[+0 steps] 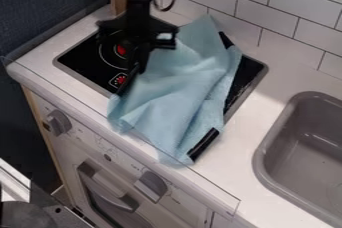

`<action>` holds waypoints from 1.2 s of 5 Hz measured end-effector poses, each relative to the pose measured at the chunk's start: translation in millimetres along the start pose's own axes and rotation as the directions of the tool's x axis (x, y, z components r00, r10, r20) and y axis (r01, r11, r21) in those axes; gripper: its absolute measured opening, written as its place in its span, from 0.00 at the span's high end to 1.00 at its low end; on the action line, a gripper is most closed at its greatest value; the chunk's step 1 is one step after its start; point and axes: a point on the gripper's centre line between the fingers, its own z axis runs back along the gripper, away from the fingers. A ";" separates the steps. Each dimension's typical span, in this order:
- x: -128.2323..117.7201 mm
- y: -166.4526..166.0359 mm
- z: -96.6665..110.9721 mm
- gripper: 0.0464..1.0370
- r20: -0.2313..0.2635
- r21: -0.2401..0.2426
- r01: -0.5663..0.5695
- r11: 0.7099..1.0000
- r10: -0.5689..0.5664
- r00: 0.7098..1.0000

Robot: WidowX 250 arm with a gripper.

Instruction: Move the cloth from left to right

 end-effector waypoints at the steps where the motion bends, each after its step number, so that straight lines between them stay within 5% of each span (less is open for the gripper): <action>1: -10.8 -23.5 22.4 0.99 0.039 -0.002 0.038 0.999 -0.038 0.999; 3: -43.7 -91.5 38.8 0.99 0.068 -0.010 0.155 0.988 -0.154 0.986; 5: -53.9 -134.3 -14.1 0.98 0.003 -0.038 0.268 0.963 -0.268 0.963; 6: -56.8 -127.1 -13.6 0.83 0.044 -0.070 0.282 0.957 -0.279 0.959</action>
